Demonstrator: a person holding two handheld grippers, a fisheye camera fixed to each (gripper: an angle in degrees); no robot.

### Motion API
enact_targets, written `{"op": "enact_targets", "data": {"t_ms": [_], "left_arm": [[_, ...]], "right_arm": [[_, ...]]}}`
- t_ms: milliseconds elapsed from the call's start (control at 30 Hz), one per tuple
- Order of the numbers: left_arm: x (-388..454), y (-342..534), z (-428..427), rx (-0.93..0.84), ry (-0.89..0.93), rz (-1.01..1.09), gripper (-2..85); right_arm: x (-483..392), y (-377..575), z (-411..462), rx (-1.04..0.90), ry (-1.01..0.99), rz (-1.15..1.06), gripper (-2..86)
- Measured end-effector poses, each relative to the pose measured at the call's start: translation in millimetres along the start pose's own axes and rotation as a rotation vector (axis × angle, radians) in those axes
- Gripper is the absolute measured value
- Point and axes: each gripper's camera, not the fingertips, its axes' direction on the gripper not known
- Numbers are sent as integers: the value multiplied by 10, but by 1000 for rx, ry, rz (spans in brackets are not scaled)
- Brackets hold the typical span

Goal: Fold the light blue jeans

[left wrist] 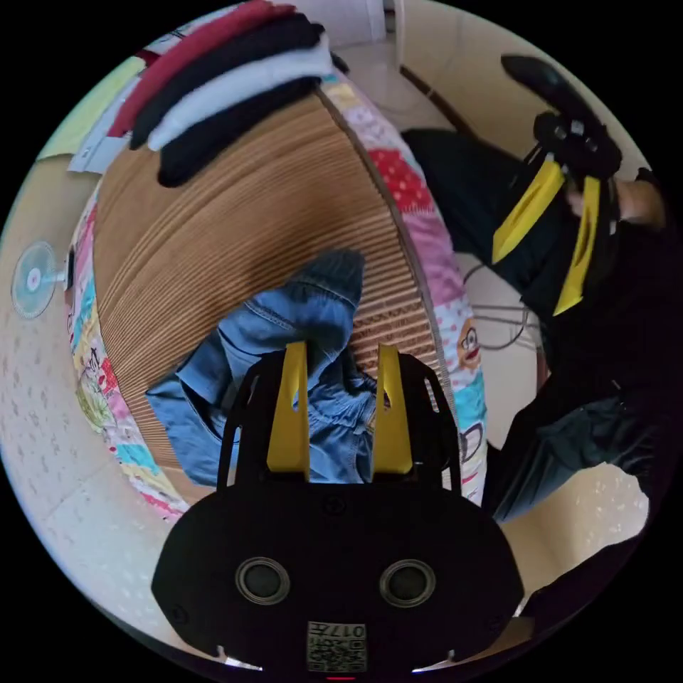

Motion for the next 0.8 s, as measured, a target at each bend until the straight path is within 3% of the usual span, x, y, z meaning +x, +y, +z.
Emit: {"op": "enact_targets", "data": {"t_ms": [100,200,333,533,667,800], "left_arm": [[-65,93,79,-38,-24,-27,81],[-344,479,-293,135,25,-189,17],[-853,1536,-1062,539,185,-468,-2],[-901,3333,-1775,1086,221,-775,-8],[-456,4242,-2255,1380,105,-794,-8],[-118,4707,-2621,1501,38,-727,-8]], "right_arm": [[19,-21,13,8,-1,-8,161],[36,-44,19,14,3,-18,162],[54,-79,45,18,-21,-40,164],[8,-77,34,52,-5,-92,170],[-84,8,-173,151,81,-154,180],[-145,-3,-818,392,165,-221,202]]}}
